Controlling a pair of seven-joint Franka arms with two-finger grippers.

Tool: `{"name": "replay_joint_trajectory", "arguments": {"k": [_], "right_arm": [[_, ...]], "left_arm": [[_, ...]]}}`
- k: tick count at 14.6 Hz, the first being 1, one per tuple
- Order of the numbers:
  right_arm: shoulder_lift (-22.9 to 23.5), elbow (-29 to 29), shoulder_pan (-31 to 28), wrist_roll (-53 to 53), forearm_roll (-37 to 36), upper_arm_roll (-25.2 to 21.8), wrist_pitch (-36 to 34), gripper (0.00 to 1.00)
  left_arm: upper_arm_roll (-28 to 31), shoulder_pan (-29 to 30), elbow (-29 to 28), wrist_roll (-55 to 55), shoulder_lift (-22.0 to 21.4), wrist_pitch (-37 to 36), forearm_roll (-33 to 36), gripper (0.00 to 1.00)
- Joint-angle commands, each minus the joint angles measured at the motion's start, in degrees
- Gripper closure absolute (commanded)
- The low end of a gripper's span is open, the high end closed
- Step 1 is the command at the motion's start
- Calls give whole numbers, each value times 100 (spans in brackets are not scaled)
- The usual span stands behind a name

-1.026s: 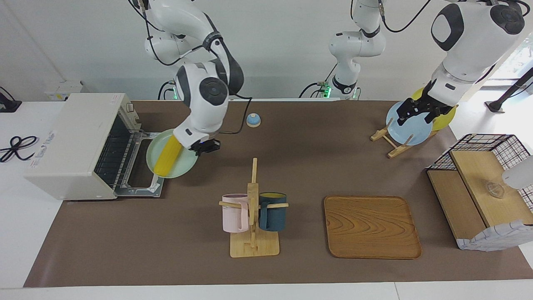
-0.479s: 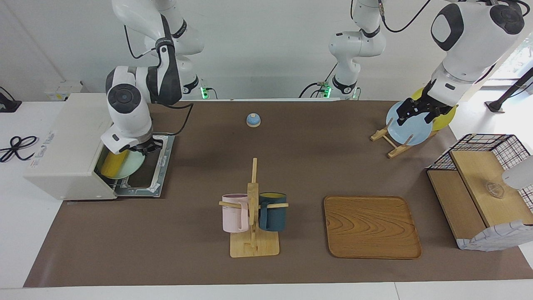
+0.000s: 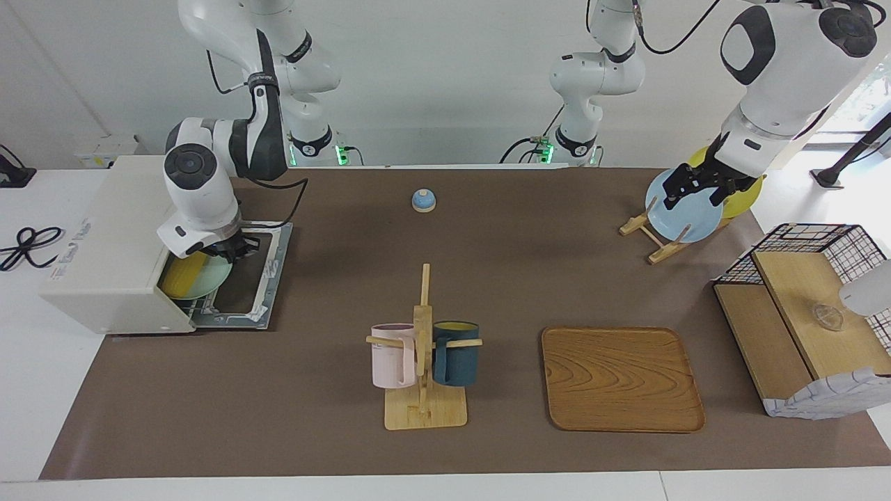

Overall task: Put corn in oven
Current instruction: 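Carry the corn into the open oven and release it with the right gripper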

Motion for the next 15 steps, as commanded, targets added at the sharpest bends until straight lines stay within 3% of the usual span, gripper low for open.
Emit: {"name": "replay_joint_trajectory", "arguments": {"k": [1,9,10,11,13,15], "right_arm": [[-157,-277,-203,-151,4,92,223,100],[-262,-681,-282,-151,13,101,769,98],[-262,-690,-291,-151,13,101,769,81],[-262,-690,-317,-151,13,101,769,73],[-262,-690,-344,-151,21,101,778,65],[-254,-673,-326,-143,187,101,778,62]], "left_arm": [[-4,7,-55,15,-93,-19,91,0],[-4,7,-55,15,-93,-19,91,0],[-4,7,-55,15,-84,-19,91,0],[-4,7,-55,15,-84,-19,91,0],[-4,7,-55,15,-93,-19,91,0],[-4,7,-55,15,-93,-19,91,0]]}}
